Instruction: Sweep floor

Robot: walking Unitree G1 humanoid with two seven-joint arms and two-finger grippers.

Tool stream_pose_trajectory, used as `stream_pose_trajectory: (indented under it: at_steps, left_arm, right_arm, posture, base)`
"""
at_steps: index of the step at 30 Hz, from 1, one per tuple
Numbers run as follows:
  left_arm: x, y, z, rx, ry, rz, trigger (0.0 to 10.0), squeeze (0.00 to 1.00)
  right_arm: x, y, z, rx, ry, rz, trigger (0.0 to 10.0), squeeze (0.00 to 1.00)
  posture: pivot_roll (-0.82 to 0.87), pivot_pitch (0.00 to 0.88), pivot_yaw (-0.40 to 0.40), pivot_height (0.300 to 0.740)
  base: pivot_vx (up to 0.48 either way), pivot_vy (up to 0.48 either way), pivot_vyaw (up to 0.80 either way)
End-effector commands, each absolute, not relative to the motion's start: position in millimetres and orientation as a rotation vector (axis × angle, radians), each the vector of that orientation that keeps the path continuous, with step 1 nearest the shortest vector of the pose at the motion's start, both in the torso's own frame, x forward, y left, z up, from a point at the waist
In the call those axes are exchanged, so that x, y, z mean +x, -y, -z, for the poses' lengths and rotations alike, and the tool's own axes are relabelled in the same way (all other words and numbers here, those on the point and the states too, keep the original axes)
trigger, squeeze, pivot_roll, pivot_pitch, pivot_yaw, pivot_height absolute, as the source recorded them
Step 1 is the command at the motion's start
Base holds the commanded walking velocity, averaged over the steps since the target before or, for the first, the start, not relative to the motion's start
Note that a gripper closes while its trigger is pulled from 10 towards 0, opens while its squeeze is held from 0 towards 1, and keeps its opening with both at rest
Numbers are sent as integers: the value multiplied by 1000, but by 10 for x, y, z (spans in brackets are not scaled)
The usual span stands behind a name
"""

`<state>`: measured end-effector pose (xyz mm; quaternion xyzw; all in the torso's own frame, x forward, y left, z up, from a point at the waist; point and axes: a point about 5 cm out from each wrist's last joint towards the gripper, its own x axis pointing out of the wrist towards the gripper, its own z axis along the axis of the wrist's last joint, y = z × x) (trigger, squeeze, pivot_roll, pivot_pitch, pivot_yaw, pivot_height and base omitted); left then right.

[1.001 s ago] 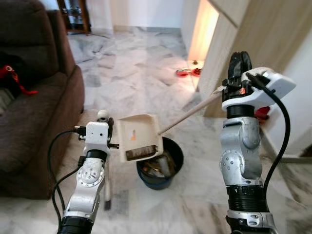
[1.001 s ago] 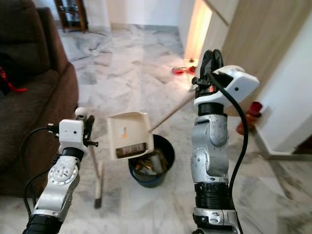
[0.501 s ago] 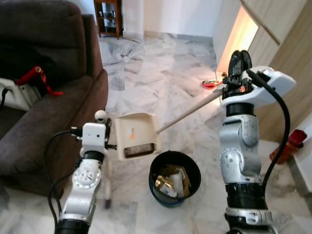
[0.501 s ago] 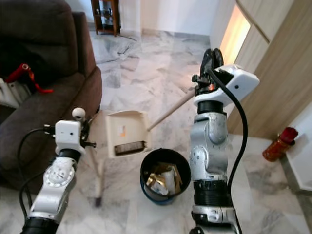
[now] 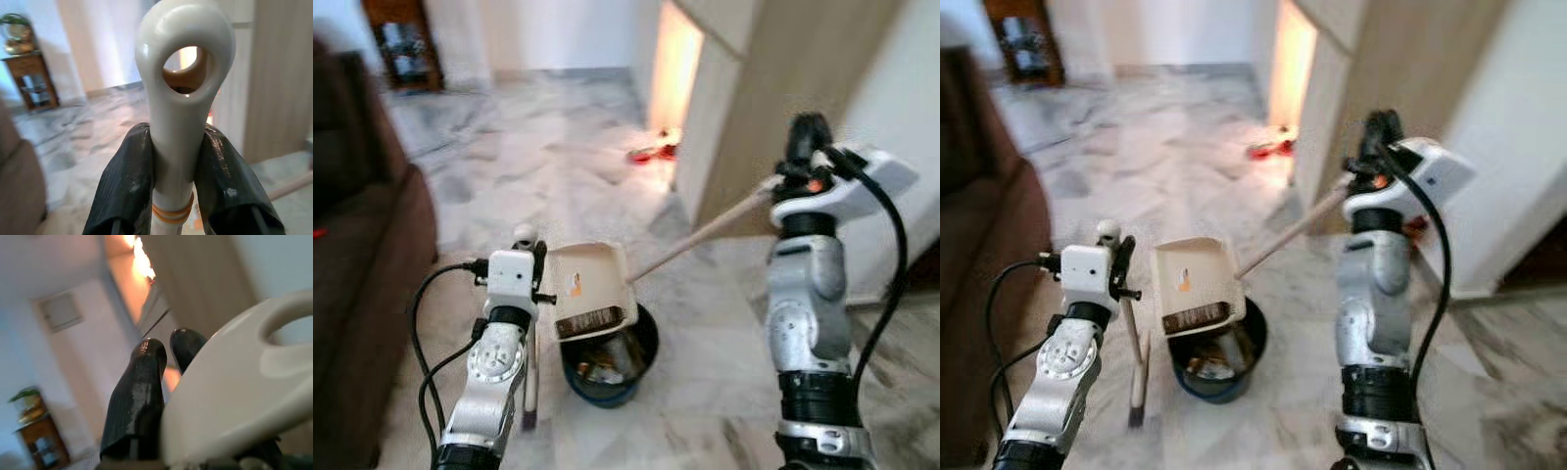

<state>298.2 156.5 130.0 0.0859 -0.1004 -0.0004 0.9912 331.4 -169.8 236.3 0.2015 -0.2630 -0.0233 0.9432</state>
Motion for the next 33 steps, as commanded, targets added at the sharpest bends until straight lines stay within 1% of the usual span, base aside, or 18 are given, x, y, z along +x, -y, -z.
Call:
stream_pose_trajectory:
  at_steps: [1, 9, 10, 11, 13, 14, 17, 20, 23, 29, 33]
  left_arm:
    - [2984, -1555, -1442, 165, 267, 3, 10000, 0]
    - [2976, -1562, -1437, 167, 265, 0, 10000, 0]
    - [2976, -1562, -1435, 168, 264, 1, 10000, 0]
    - [2976, -1562, -1435, 168, 264, 1, 10000, 0]
    - [2977, -1561, -1434, 168, 263, 3, 10000, 0]
    - [2977, -1561, -1434, 168, 263, 3, 10000, 0]
    - [2978, -1560, -1434, 166, 262, 4, 10000, 0]
    - [2976, -1557, -1433, 165, 262, 5, 10000, 0]
    - [2973, -1548, -1431, 165, 261, 11, 10000, 0]
    - [2971, -1532, -1437, 190, 269, 30, 10000, 0]
    - [2972, -1525, -1435, 187, 270, 33, 10000, 0]
  right_arm:
    - [3280, 1629, -2544, 423, 622, 19, 10000, 0]
    - [3255, 1624, -2564, 369, 648, 26, 10000, 0]
    - [3234, 1602, -2593, 328, 673, 21, 10000, 0]
    - [3234, 1602, -2593, 328, 673, 21, 10000, 0]
    - [3203, 1543, -2634, 248, 705, 1, 10000, 0]
    - [3203, 1543, -2634, 248, 705, 1, 10000, 0]
    - [3155, 1433, -2677, 138, 745, -36, 10000, 0]
    - [3134, 1376, -2690, 86, 761, -59, 10000, 0]
    - [3034, 1181, -2717, 17, 812, -111, 10000, 0]
    - [2962, 1065, -2722, 10, 838, -137, 10000, 0]
    - [2895, 916, -2697, 41, 835, -186, 10000, 0]
  posture:
    - [94, 0, -35, 740]
    - [93, 0, -34, 740]
    - [93, 0, -34, 740]
    - [93, 0, -34, 740]
    - [91, 0, -33, 740]
    - [91, 0, -33, 740]
    - [89, 0, -32, 740]
    - [87, 0, -31, 740]
    - [86, 0, -29, 740]
    - [84, 0, -27, 740]
    - [81, 0, -24, 740]
  base:
    - [0, 0, 0]
    - [0, 0, 0]
    - [0, 0, 0]
    - [0, 0, 0]
    - [0, 0, 0]
    - [0, 0, 0]
    - [0, 0, 0]
    - [0, 0, 0]
    - [0, 0, 0]
    - [0, 0, 0]
    - [0, 0, 0]
